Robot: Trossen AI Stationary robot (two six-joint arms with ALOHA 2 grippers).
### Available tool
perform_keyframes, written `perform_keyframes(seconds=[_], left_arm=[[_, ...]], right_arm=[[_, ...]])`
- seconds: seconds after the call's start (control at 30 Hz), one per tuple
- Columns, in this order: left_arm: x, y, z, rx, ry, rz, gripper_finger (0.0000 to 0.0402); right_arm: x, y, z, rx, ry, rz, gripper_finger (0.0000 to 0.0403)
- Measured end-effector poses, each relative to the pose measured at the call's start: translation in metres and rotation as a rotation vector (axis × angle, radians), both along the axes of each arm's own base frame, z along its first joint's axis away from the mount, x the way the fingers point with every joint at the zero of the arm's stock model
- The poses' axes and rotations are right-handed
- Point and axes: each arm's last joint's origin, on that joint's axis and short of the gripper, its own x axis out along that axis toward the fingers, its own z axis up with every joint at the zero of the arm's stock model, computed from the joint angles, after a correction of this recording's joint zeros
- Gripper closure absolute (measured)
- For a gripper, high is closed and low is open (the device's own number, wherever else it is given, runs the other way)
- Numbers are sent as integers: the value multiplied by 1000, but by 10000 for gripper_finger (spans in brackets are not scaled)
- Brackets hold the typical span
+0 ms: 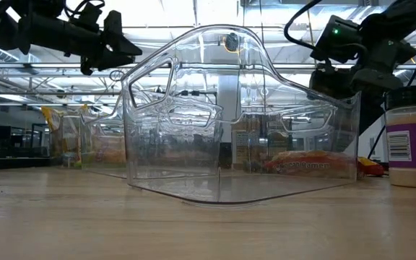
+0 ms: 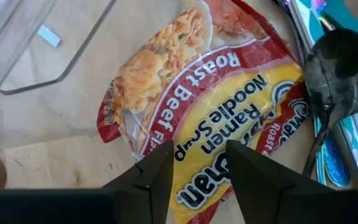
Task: Pick & Place Food Item
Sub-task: Put the red noodle pack into the top transparent bin
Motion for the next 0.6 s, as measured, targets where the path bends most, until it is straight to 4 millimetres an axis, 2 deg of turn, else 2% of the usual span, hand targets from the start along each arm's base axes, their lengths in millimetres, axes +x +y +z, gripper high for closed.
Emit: perform_keyframes(seconds=[0.27,0.6], left_arm=[[0,0,0,1,2,0,183],[0,0,0,1,4,1,183]], right_arm=[[-1,0,0,-5,9,-9,294],[-5,0,-3,-22,57,-3,384]])
